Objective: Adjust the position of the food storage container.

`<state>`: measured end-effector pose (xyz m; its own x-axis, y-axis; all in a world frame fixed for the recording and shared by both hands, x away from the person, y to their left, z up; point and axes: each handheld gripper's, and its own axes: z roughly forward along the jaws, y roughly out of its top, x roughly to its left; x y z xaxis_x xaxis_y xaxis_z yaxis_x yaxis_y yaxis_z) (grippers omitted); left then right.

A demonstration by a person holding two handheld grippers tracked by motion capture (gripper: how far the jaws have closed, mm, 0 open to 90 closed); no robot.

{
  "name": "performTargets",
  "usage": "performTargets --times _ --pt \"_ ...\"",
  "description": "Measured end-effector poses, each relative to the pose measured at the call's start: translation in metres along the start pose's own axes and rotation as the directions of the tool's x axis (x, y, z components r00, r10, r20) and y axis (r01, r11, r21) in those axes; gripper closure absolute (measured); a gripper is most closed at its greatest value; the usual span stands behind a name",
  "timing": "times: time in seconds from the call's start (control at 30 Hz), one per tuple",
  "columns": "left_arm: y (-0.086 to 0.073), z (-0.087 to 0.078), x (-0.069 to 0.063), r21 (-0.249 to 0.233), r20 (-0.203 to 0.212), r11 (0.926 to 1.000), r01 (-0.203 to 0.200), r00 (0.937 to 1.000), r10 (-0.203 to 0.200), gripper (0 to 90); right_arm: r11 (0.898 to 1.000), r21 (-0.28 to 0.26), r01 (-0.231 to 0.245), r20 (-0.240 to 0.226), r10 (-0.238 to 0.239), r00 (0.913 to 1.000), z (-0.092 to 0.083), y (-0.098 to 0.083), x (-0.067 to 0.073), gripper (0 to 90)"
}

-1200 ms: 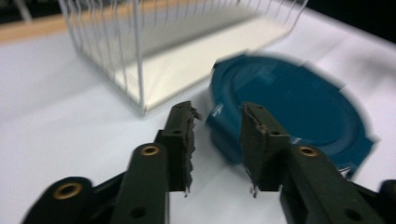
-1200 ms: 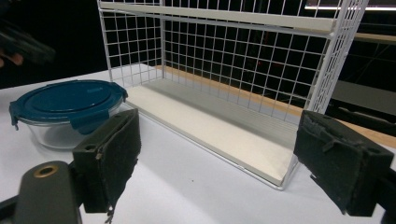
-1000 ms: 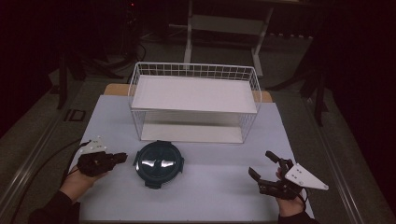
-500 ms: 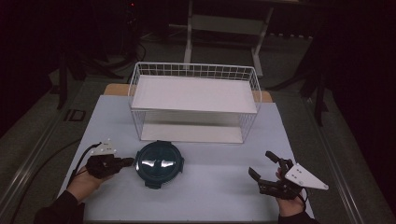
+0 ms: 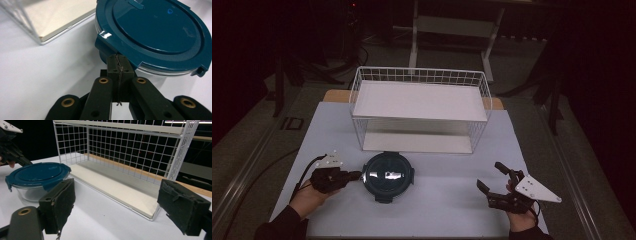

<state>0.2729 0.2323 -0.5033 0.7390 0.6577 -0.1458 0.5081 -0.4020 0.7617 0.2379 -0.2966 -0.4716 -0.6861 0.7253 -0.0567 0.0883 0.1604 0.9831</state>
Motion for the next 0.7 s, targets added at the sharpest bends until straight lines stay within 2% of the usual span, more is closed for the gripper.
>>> performTargets --times 0.4,0.43,0.7 --pt "0.012 0.019 -0.016 -0.004 0.039 0.9999 -0.013 0.9991 0.013 89.9 1.0 0.0 0.002 -0.003 -0.002 1.0 0.001 0.0 0.0 14.6" --pt "0.015 0.023 -0.02 -0.003 0.04 0.9993 -0.036 0.9985 0.036 89.9 1.0 -0.001 0.003 -0.004 -0.003 1.0 0.001 0.0 0.0 14.6" --pt "0.022 0.036 -0.029 -0.01 0.075 0.9993 -0.035 0.9965 0.036 89.8 1.0 -0.001 -0.002 -0.005 0.002 1.0 0.001 0.0 0.0 14.6"
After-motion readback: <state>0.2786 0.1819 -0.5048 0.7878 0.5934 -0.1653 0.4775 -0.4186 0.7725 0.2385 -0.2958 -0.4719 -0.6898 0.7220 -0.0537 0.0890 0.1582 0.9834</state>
